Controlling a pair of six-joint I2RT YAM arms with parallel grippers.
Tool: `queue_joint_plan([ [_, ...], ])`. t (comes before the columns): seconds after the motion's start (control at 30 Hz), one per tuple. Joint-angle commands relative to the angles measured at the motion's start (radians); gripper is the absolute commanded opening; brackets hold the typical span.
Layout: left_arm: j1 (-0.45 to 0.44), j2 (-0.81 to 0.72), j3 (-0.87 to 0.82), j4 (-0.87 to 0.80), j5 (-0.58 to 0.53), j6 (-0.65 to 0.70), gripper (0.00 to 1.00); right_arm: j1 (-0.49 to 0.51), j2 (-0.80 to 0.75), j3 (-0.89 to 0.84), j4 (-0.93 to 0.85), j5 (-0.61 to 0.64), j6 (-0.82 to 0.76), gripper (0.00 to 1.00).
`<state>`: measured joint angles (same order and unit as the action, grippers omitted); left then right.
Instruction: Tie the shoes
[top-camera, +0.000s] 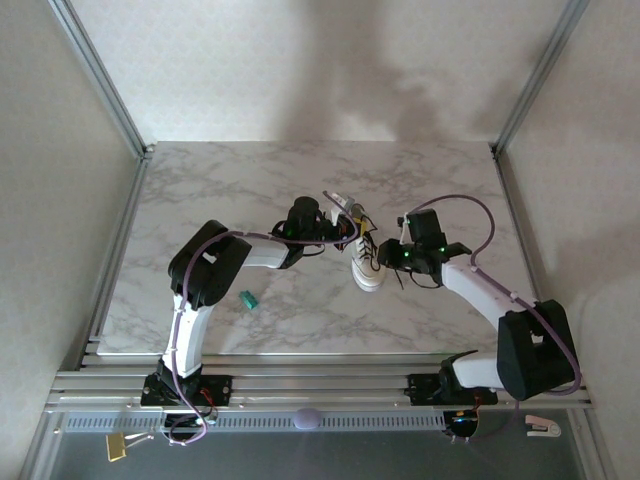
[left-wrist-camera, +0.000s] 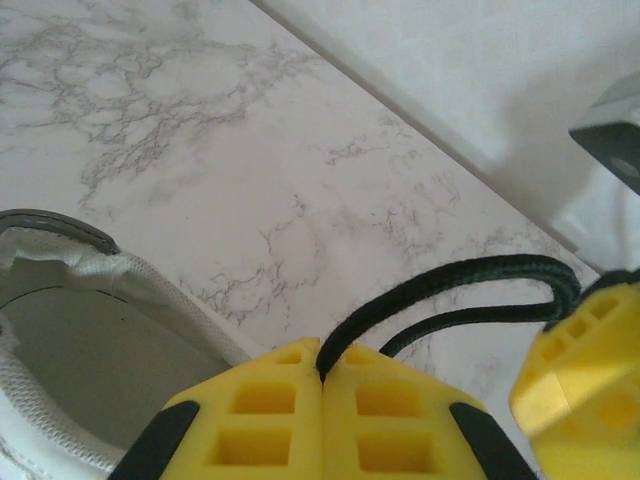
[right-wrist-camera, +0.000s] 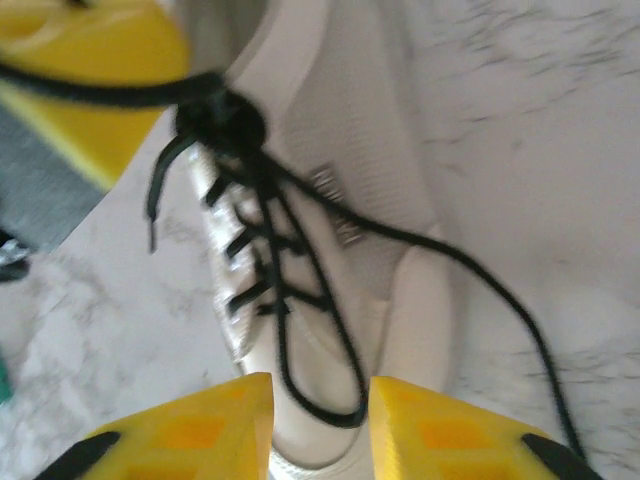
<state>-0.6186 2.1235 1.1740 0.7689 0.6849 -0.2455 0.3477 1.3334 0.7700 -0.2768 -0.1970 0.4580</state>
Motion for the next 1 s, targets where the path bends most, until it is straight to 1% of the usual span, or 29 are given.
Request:
queue_joint_plan([
  [0.0, 0.016, 0.008, -0.008, 0.065, 0.013, -0.015, 0.00, -0.014, 0.036, 0.051, -0.004, 0.055, 0.016, 0.19],
  [0.1, 0.016, 0.007, -0.007, 0.063, 0.015, -0.014, 0.00, -0.019, 0.077, 0.083, -0.007, 0.025, -0.029, 0.16],
  [0.17, 0.016, 0.007, -0.007, 0.063, 0.016, -0.015, 0.00, -0.019, 0.102, 0.103, -0.012, 0.010, -0.059, 0.16],
  [0.43, 0.016, 0.006, -0.005, 0.063, 0.018, -0.017, 0.00, -0.019, 0.172, 0.135, 0.007, -0.079, -0.118, 0.20],
  [0.6, 0.016, 0.007, -0.004, 0.057, 0.018, -0.014, 0.00, -0.019, 0.190, 0.132, 0.010, -0.099, -0.126, 0.22],
  [0.8, 0.015, 0.010, 0.001, 0.056, 0.021, -0.017, 0.00, -0.019, 0.218, 0.152, -0.008, -0.079, -0.135, 0.25],
  [0.97, 0.016, 0.012, 0.003, 0.056, 0.022, -0.017, 0.00, -0.019, 0.246, 0.170, -0.009, -0.090, -0.141, 0.26],
])
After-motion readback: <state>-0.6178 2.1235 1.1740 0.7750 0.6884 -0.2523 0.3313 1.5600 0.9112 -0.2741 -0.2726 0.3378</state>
